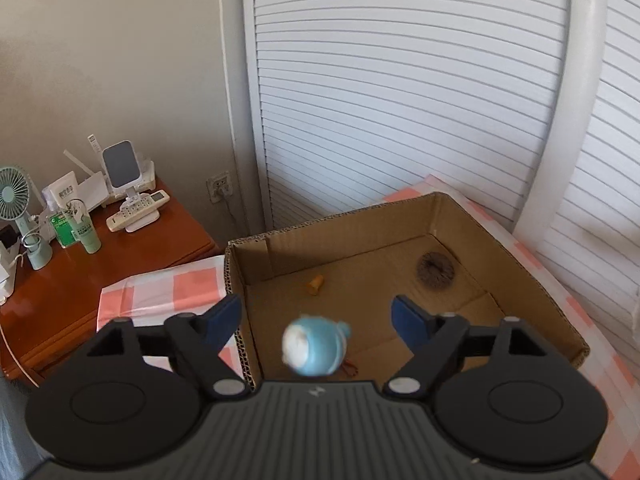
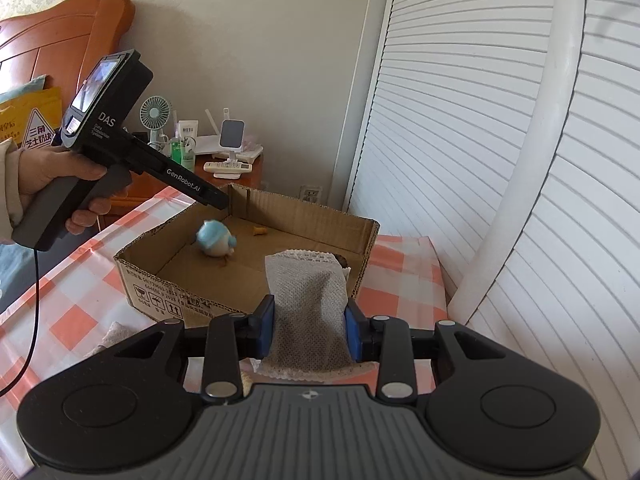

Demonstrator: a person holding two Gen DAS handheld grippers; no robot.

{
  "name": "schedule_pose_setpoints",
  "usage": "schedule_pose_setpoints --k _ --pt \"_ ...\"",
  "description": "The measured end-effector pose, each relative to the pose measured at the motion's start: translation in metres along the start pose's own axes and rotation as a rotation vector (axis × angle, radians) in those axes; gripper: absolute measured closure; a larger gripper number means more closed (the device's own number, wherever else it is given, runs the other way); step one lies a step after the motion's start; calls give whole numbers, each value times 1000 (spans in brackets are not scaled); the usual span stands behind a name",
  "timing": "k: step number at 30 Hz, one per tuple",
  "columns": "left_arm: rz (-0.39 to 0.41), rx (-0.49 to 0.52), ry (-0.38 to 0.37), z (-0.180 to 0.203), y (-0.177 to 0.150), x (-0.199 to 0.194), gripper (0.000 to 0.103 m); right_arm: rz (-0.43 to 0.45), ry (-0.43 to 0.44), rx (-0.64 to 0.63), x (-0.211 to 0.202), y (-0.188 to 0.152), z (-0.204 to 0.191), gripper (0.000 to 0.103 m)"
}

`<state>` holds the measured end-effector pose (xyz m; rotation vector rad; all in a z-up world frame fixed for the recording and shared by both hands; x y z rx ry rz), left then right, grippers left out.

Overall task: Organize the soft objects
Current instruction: 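Carry both items over the box and open the left gripper to drop the blue toy, then lower the grey pouch into the box and open the right gripper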

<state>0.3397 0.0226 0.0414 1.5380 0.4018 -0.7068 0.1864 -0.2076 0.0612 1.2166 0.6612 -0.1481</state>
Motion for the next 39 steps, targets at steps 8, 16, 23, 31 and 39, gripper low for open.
schedule_pose_setpoints --k 8,16,23,31,39 --pt "47 31 8 -2 -21 -42 5 -20 6 -5 9 5 -6 64" --pt "76 16 16 5 -69 -111 1 -39 26 13 21 17 -12 63" --pt "91 -34 88 15 -117 -151 1 -65 38 27 47 36 -22 63" --pt "82 -81 83 13 -146 -159 1 -103 26 8 96 66 -31 63" --pt "93 -135 102 -5 -156 -164 1 -129 3 22 151 96 -28 63"
Point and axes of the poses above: each gripper's, at about its wrist camera, not at the fingertips, and x roughly the way its jaws point, z to its right, y to its top, the point moved 1 cm from there along x, roughly the way its jaws point, and after that the axes turned 3 degrees about -x, right-handed, at the moved point
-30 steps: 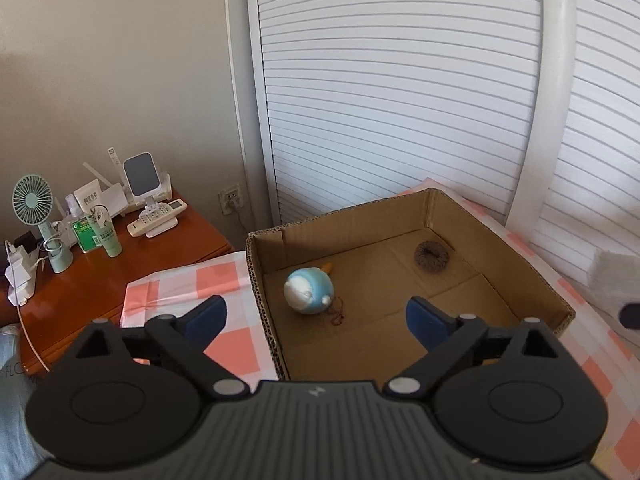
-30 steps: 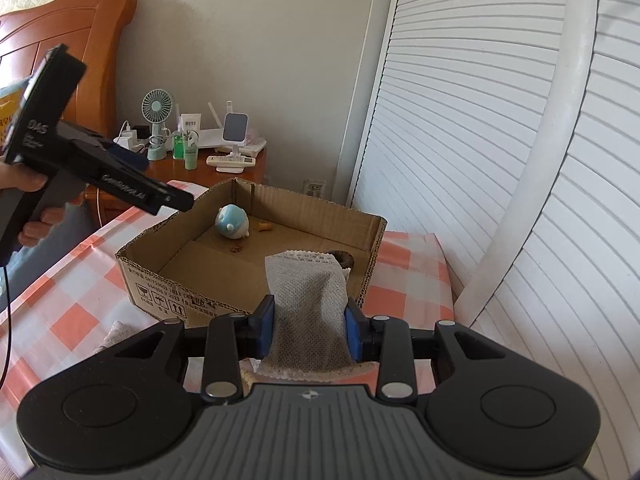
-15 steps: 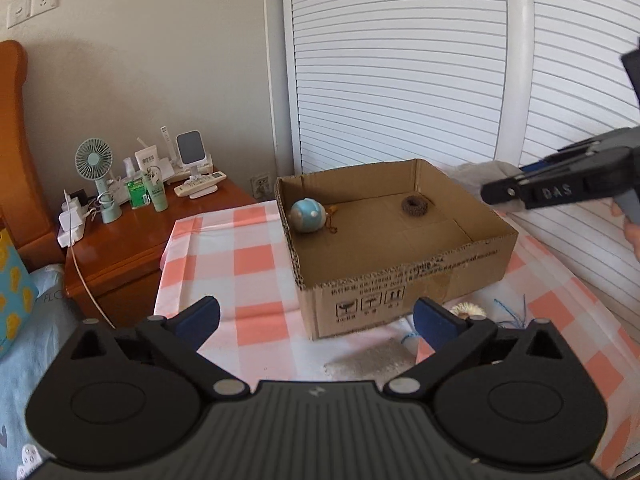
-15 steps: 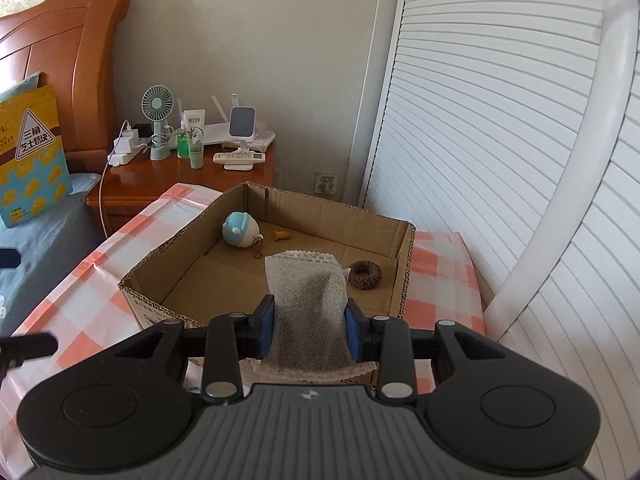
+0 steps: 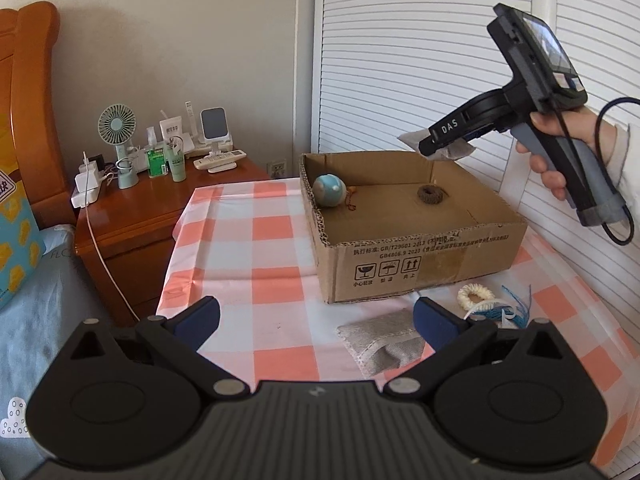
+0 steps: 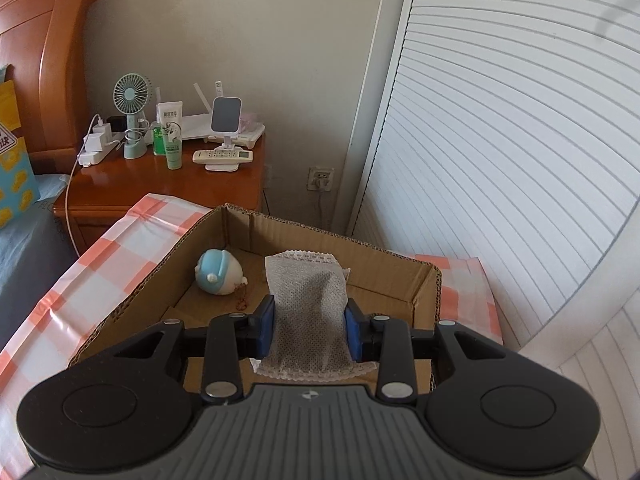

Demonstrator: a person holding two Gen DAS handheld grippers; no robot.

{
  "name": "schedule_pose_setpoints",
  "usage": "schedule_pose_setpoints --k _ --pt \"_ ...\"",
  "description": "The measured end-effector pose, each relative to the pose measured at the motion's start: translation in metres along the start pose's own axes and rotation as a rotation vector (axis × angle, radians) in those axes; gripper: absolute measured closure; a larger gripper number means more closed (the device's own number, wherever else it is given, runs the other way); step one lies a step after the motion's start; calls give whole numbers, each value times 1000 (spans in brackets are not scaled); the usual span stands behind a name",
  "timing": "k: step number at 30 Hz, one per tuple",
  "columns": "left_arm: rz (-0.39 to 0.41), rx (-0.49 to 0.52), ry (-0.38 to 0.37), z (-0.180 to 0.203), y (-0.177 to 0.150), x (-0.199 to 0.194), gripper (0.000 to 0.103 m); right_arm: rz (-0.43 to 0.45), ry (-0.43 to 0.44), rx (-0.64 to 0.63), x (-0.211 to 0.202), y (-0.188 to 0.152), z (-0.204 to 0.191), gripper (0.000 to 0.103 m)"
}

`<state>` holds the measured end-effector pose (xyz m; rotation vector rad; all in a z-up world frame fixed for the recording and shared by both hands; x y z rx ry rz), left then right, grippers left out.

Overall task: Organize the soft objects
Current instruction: 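Lower the grey pouch into the box and open the right gripper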

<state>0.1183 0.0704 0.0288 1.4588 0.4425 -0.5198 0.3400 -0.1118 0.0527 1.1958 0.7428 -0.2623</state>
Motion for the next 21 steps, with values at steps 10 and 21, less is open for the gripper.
schedule_pose_setpoints --k 10,21 --pt "-25 -7 15 -9 -5 5 1 -7 -40 73 34 14 13 6" --pt "-36 23 -9 5 -7 -2 1 4 -43 59 -14 -5 14 0"
Point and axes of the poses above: each gripper's, at about its wrist camera, not at the fingertips, and x roughly the way its jaws point, z to its right, y to its top, the point moved 1 cm from there along x, roughly the way its jaws point, and after that the axes turned 3 degrees about -x, right-handed, at the moved point
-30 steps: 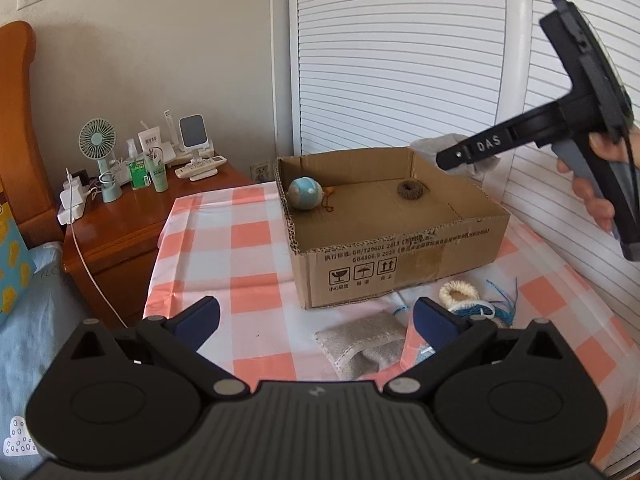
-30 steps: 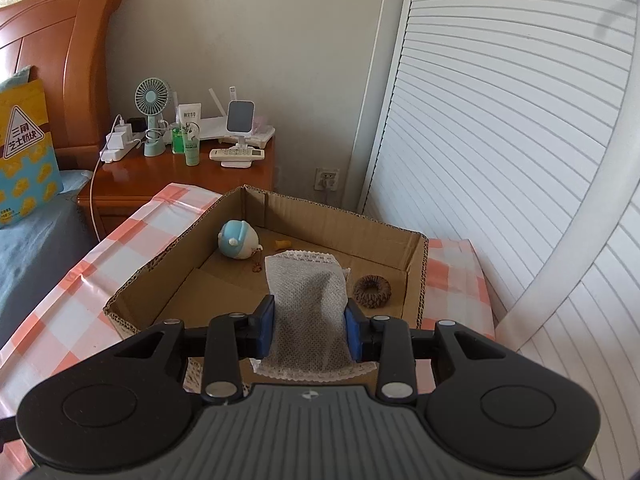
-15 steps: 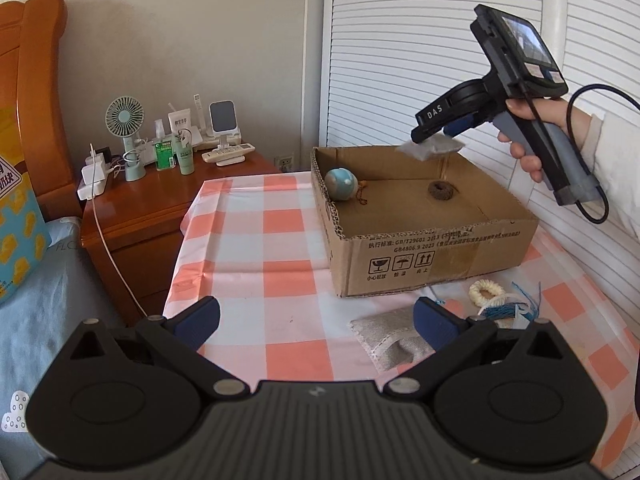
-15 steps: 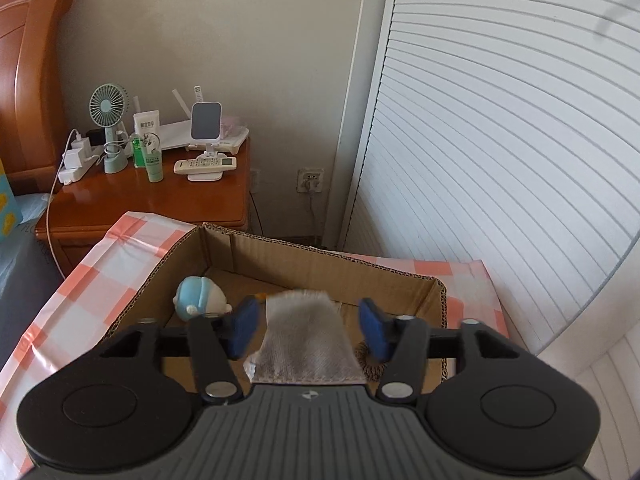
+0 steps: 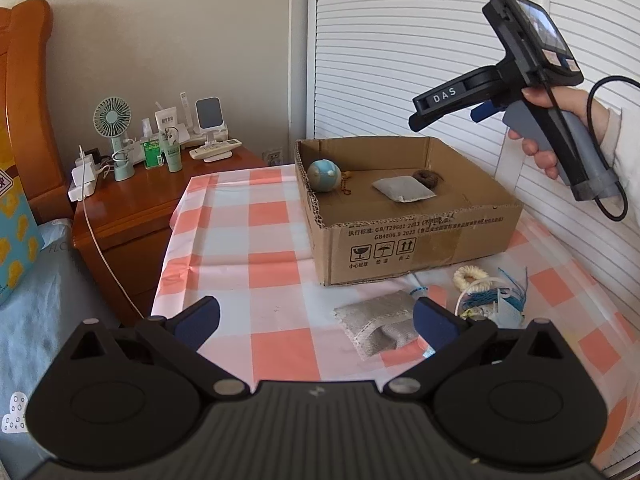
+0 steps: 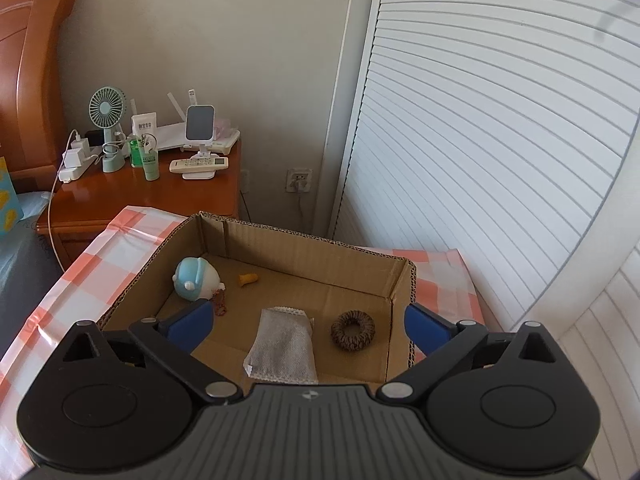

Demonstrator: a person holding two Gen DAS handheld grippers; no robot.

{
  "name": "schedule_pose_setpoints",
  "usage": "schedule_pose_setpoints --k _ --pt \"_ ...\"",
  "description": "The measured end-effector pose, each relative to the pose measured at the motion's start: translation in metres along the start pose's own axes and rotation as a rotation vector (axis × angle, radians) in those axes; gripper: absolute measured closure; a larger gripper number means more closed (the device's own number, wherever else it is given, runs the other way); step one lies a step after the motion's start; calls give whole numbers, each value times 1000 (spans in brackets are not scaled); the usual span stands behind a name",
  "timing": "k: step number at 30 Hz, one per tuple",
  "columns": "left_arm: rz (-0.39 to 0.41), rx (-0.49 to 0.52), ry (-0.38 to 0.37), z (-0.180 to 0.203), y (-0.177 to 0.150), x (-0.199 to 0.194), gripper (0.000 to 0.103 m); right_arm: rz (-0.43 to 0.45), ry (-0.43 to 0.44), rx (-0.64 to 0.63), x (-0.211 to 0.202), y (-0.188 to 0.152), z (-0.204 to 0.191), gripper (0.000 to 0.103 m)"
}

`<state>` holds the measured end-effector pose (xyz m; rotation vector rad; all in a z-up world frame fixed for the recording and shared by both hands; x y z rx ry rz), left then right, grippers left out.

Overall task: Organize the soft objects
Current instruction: 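Lower the grey pouch into the box and open the right gripper, then move both tools back toward the yellow cloth and blue mask on the table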

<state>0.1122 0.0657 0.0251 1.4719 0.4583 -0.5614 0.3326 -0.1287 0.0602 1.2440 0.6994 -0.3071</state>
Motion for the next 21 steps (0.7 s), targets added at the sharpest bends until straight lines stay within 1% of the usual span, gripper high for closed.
schedule_pose_setpoints --k 4,10,16,18,21 --pt "-1 20 -2 5 -1 -6 1 11 -1 -2 -23 -14 0 0" --pt "-9 60 -4 14 -6 -14 1 27 -1 -10 -59 -47 -5 0" --pt "-23 71 -2 18 -11 -19 1 16 17 45 -91 -99 -5 0" --pt "-22 76 -6 20 -13 -21 1 -5 28 68 -98 -120 -6 0" --pt "-22 83 -12 22 -16 -24 1 -41 25 61 -104 -152 -13 0"
Point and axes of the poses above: each gripper's, at about its wrist camera, not at the fingertips, and x roughly the way its jaws point, z to its right, y to its top, the point moved 1 cm from there along x, roughly the way its jaws point, and after that the axes turned 3 degrees about -x, right-handed, at the moved point
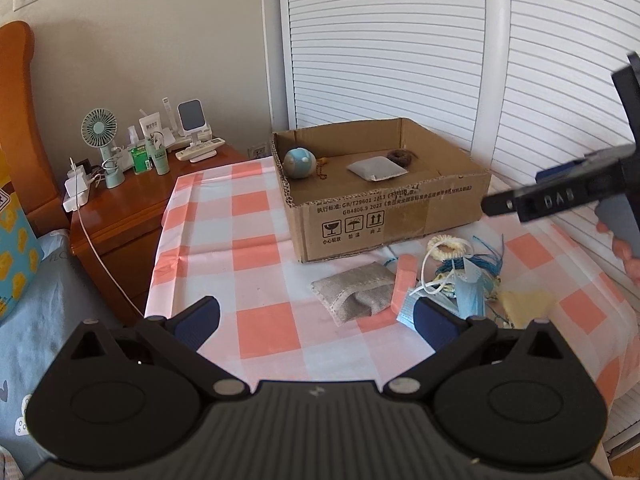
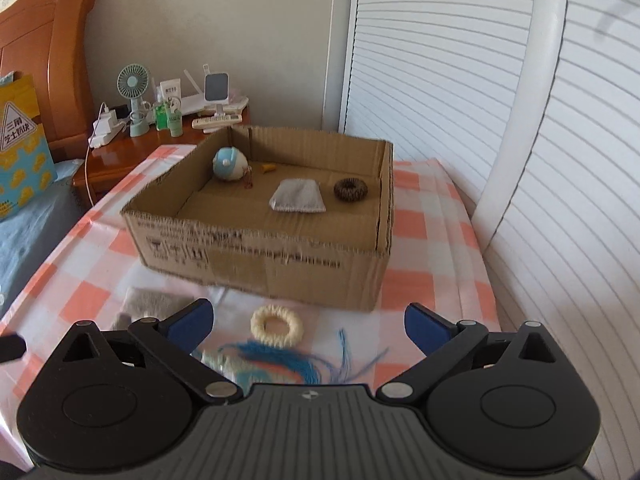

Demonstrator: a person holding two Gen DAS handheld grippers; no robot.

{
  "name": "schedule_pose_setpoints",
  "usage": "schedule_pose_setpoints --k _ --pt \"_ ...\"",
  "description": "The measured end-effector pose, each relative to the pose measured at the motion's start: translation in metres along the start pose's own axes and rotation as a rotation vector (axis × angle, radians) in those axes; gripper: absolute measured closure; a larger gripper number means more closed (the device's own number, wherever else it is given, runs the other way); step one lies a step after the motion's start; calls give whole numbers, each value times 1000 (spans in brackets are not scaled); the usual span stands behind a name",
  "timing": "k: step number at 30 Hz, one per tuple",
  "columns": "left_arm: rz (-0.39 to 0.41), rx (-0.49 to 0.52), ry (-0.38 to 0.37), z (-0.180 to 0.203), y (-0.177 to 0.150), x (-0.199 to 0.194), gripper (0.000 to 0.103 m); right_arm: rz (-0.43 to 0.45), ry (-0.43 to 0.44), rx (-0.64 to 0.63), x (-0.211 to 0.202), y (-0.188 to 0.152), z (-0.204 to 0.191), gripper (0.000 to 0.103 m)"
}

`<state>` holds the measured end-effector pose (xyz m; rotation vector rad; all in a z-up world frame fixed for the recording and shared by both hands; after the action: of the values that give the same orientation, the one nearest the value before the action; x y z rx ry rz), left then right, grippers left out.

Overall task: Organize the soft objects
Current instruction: 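Move both tools back toward the yellow cloth and blue mask on the table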

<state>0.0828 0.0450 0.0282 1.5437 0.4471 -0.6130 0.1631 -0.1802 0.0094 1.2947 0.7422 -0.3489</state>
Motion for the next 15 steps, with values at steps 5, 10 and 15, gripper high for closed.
schedule_pose_setpoints --k 5,10,15 --pt "5 22 -18 6 -3 -5 1 -67 18 -34 -9 -46 -9 0" --pt "8 30 -54 11 -4 -7 1 -112 75 -47 -16 -76 -17 0" --pt "-8 46 -101 23 -5 -4 1 -149 62 -29 -2 -89 -19 0"
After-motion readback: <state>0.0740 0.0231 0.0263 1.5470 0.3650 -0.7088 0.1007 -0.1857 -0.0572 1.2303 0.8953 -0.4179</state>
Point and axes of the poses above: each gripper's, at about its wrist camera, not at the fingertips, and x roughly the way its jaws point, z to its right, y to its top, the point moved 1 cm from there along x, roughly the way its jaws point, and after that the axes turned 3 degrees about -x, right-handed, at the moved point
